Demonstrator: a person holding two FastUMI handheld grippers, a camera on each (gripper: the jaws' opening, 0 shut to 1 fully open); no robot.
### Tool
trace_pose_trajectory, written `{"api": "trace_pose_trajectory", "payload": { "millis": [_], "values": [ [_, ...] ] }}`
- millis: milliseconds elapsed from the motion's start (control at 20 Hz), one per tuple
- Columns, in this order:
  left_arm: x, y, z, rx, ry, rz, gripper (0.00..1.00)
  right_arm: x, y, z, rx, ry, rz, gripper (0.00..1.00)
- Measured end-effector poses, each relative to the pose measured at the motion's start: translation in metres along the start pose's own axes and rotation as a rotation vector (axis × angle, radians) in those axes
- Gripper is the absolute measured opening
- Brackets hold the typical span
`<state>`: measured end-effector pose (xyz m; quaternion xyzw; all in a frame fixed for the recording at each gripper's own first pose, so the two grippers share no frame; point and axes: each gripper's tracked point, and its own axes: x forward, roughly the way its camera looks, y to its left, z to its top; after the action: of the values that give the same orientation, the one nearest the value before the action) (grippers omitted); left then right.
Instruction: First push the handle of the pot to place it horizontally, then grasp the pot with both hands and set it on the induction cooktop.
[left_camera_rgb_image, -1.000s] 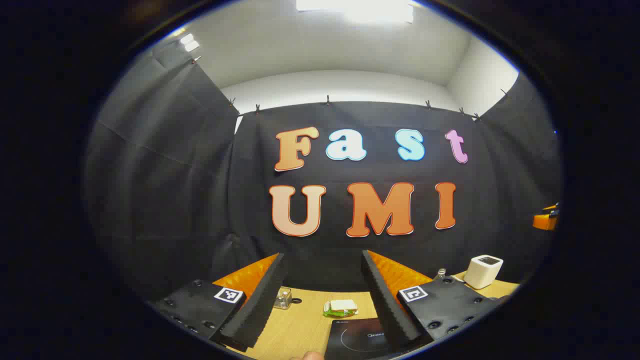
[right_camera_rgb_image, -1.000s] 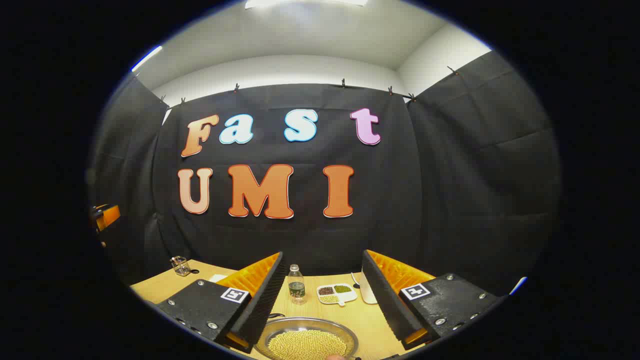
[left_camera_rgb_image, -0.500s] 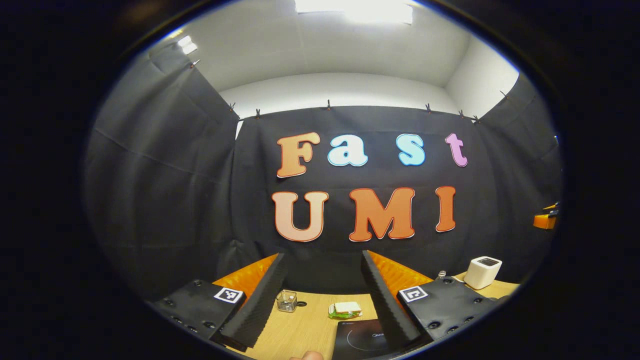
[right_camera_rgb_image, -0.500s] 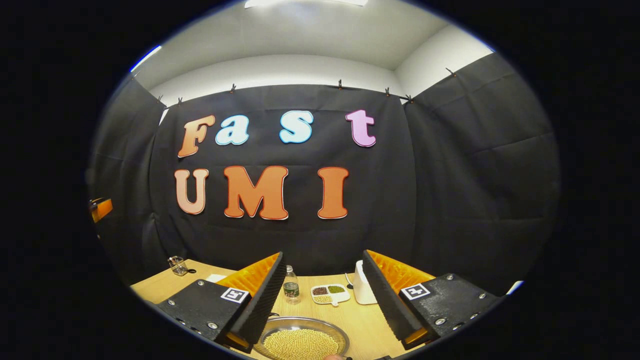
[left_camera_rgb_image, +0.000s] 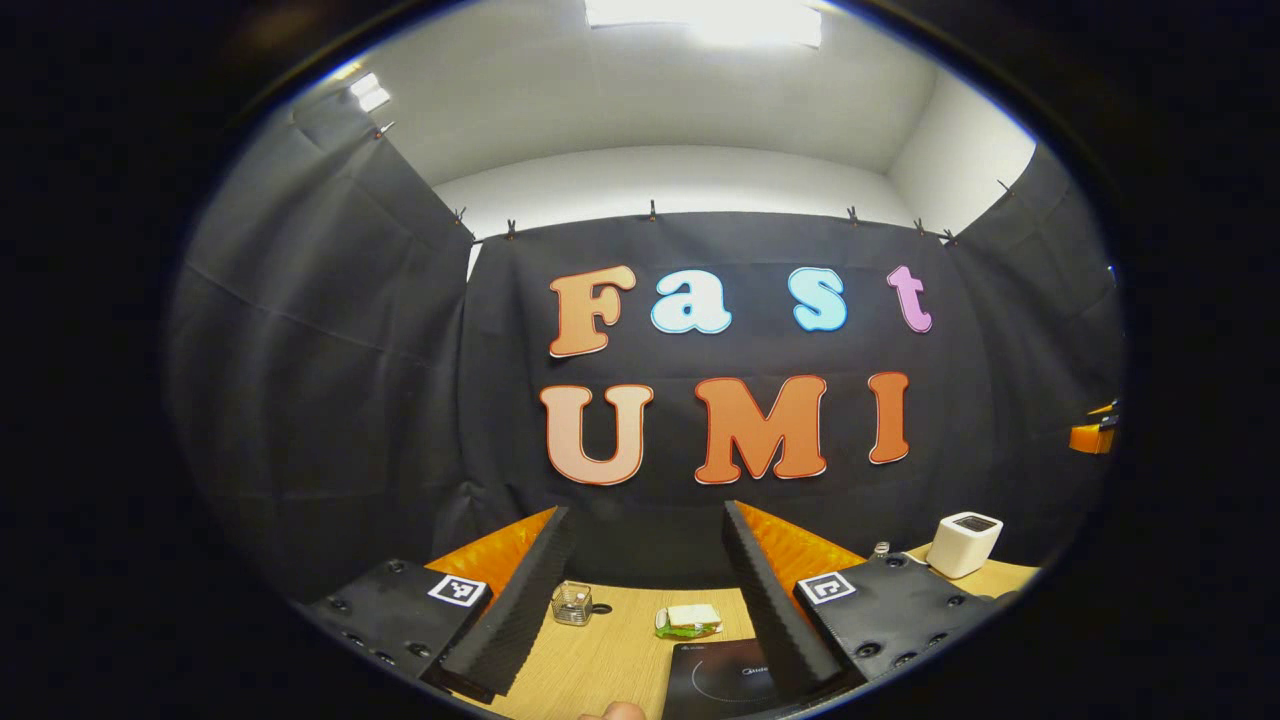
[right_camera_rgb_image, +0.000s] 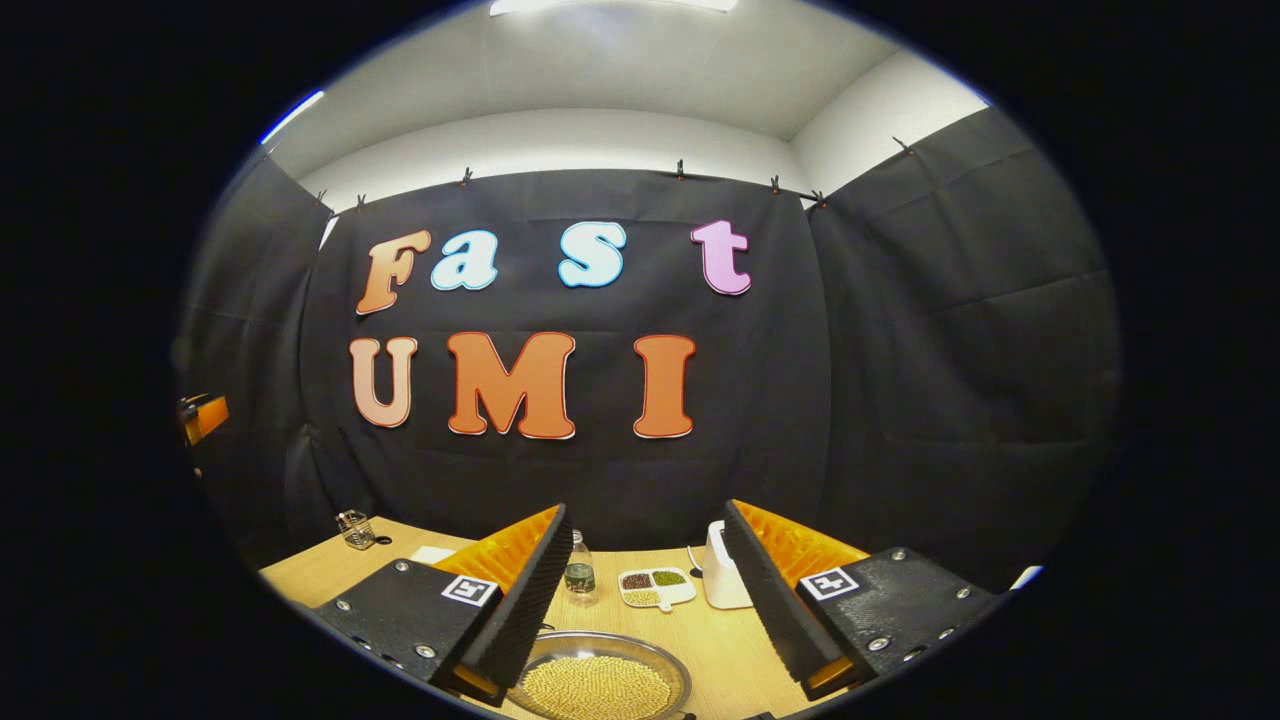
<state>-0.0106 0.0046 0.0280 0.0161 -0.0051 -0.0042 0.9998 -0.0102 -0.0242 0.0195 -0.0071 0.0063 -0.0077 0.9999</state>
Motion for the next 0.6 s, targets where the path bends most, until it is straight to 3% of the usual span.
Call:
{"api": "trace_pose_trajectory", "payload": {
  "millis": [100, 150, 250, 350, 400, 500, 550, 600],
  "values": [
    [-0.001, 0.000, 0.003, 0.001, -0.008, 0.005, 0.99, -0.001, -0.003, -0.003, -0.006, 0.006, -0.010, 0.88],
    [-0.002, 0.002, 0.004, 0.002, -0.010, 0.007, 0.99, -0.001, -0.003, -0.004, -0.011, 0.007, -0.009, 0.91],
    [-0.004, 0.002, 0.004, 0.003, -0.011, 0.010, 0.98, -0.003, 0.000, -0.006, -0.007, 0.012, 0.007, 0.77],
    [-0.005, 0.001, 0.004, 0.002, -0.009, 0.012, 0.96, -0.005, 0.002, -0.012, 0.004, 0.026, 0.013, 0.55],
    [-0.005, 0.000, 0.003, 0.000, -0.007, 0.008, 0.99, -0.006, 0.002, -0.015, 0.007, 0.033, 0.017, 0.52],
    [-0.005, 0.001, 0.003, 0.000, -0.005, 0.008, 0.99, -0.010, 0.001, -0.025, 0.005, 0.055, 0.018, 0.25],
    [-0.005, 0.002, 0.004, -0.001, -0.006, 0.011, 0.99, -0.013, 0.002, -0.031, 0.002, 0.072, 0.027, 0.24],
    [-0.005, 0.004, 0.004, 0.000, -0.008, 0.016, 0.98, -0.014, 0.004, -0.037, -0.005, 0.089, 0.036, 0.13]
  ]
}}
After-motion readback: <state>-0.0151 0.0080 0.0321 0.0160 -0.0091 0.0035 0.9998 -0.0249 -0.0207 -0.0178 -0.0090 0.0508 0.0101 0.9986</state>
